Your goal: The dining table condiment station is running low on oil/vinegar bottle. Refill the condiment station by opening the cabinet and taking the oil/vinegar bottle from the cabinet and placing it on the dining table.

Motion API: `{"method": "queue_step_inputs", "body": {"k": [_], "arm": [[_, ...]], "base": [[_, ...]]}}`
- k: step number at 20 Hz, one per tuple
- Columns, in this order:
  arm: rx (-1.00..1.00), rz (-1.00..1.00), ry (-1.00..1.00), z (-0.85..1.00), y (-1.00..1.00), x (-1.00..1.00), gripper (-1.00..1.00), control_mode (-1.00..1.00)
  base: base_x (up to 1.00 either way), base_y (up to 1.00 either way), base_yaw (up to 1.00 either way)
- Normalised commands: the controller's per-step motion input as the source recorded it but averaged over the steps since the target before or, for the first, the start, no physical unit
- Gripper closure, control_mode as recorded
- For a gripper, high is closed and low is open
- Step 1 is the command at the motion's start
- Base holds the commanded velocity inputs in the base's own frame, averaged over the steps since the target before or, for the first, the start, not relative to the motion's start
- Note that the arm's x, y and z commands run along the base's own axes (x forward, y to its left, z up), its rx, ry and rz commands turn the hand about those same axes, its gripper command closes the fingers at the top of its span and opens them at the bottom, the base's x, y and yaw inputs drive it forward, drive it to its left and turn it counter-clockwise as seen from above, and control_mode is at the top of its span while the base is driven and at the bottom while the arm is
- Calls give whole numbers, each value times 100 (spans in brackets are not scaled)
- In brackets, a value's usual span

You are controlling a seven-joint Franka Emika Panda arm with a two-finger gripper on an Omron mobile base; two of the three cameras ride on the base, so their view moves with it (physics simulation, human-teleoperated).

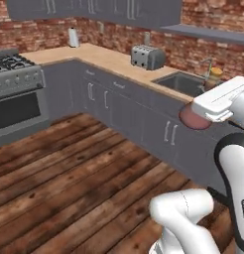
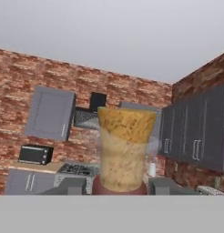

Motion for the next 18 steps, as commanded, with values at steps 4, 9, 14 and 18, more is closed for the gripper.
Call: {"method": "queue_step_inputs", "body": {"k": [4,9,14,18], "arm": [[0,0,0,0,0,0,100,100],[0,0,0,0,0,0,100,100],[0,0,0,0,0,0,100,100],[0,0,0,0,0,0,100,100]], "base": [[-59,13,84],[-70,1,82],[-79,9,78],[-83,12,77]]}}
